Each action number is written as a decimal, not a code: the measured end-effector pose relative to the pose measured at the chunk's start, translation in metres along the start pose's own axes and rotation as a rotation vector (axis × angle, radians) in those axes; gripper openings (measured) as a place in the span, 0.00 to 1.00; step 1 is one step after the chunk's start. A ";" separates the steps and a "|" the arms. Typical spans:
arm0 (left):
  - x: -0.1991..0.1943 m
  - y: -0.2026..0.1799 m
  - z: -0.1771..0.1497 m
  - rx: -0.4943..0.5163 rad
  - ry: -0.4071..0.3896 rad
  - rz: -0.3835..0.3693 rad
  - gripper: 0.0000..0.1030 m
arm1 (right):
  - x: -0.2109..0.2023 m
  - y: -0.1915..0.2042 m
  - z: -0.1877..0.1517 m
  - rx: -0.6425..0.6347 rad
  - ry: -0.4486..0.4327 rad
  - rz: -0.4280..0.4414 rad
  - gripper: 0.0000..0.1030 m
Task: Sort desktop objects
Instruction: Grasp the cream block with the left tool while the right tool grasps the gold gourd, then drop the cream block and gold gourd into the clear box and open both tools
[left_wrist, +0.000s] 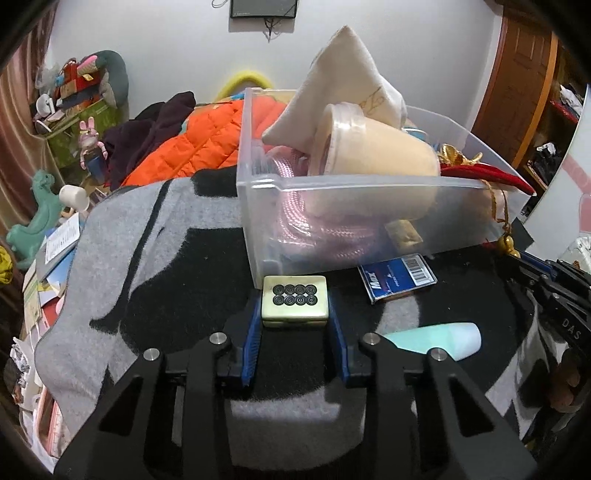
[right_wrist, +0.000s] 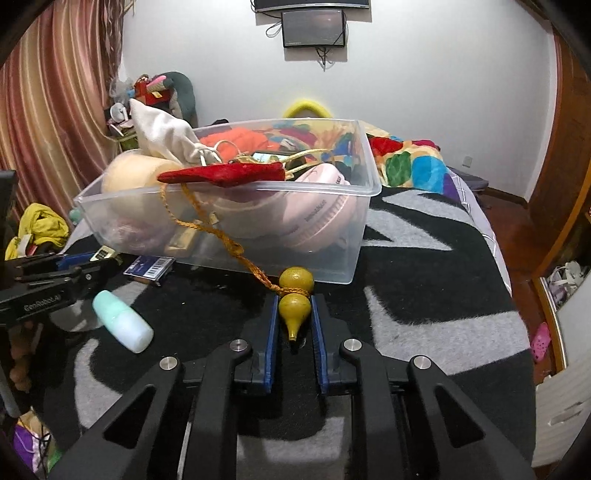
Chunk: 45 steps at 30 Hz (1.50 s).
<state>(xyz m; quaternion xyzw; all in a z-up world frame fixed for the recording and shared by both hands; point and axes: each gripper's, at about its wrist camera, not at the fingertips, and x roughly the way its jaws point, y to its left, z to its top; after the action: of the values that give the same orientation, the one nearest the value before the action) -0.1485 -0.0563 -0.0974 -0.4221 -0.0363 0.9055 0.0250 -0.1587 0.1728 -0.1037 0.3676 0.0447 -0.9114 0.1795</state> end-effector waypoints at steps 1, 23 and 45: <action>-0.001 0.000 0.000 -0.004 -0.002 -0.001 0.32 | -0.002 0.001 0.000 -0.001 -0.004 0.003 0.15; -0.079 -0.001 0.008 -0.039 -0.253 -0.057 0.32 | -0.041 -0.011 0.034 0.063 -0.162 0.046 0.15; -0.043 0.005 0.044 -0.013 -0.280 0.036 0.32 | 0.000 -0.012 0.067 -0.020 -0.137 -0.041 0.15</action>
<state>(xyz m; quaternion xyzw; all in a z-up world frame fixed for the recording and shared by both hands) -0.1547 -0.0662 -0.0374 -0.2924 -0.0376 0.9556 0.0010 -0.2072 0.1692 -0.0558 0.3015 0.0489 -0.9374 0.1670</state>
